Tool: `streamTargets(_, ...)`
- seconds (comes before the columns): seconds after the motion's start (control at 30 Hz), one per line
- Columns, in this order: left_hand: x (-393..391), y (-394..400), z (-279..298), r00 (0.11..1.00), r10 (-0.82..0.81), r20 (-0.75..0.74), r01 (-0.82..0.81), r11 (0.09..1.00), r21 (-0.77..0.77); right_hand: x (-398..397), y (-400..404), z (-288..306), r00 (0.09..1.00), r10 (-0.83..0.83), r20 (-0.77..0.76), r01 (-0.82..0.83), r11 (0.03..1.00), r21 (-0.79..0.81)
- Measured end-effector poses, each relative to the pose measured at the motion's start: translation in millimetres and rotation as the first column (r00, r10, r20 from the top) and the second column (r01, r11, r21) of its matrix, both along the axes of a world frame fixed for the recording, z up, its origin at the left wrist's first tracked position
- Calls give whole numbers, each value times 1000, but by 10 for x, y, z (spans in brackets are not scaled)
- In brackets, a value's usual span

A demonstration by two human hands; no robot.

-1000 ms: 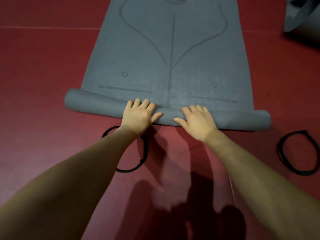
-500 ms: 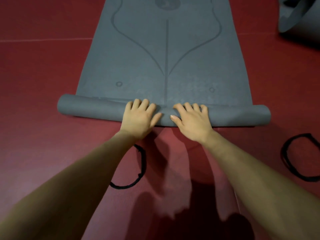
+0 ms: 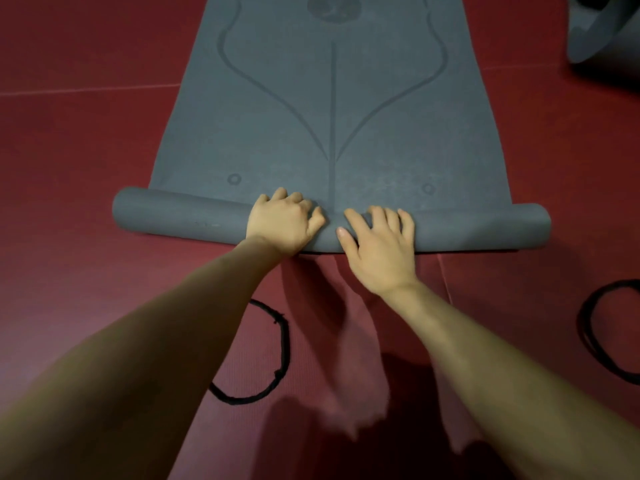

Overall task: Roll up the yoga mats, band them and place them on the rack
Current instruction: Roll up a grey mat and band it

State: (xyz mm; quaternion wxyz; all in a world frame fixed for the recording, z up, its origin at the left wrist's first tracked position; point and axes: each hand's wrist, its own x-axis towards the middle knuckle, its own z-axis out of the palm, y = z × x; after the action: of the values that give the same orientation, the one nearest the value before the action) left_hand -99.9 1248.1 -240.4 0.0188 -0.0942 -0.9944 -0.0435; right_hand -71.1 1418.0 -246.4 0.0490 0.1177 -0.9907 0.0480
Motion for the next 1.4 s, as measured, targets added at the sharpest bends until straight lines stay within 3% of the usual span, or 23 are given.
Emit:
streamTargets(0.2, 22, 18, -41, 976, 102, -193, -93, 994, 57, -333, -86, 62, 996, -20, 86, 21, 1000, -3)
streamTargets(0.33, 152, -77, -99, 976, -43, -214, 58, 996, 63, -502, -86, 111, 986, -21, 164, 30, 998, -48)
streamTargets(0.5, -35, -45, 110, 992, -66, 106, 82, 984, -159, -565, -69, 110, 994, 33, 100, -23, 995, -101)
streamTargets(0.6, -227, -46, 174, 979, -51, 195, 79, 987, -141, -462, 27, 135, 983, 177, -46, -182, 972, -148)
streamTargets(0.73, -404, -48, 203, 954, -53, 294, 86, 991, -102, -325, 97, 50, 969, 246, 9, -246, 967, 61)
streamTargets(0.87, -439, -88, 202, 964, -86, 253, 101, 994, -46, -472, -18, 148, 976, 205, 73, -216, 951, 221)
streamTargets(1.0, -364, -49, 164, 984, -107, 139, 134, 970, -203, -613, -107, 224, 977, 173, 126, -202, 938, 282)
streamTargets(1.13, -469, 32, 241, 975, -6, 221, 57, 972, -227, -739, -176, 301, 970, 127, 208, -177, 953, 245)
streamTargets(1.4, -255, 40, 320, 963, -19, 268, 77, 975, -210, -497, -169, 370, 963, 112, 246, -175, 952, 251)
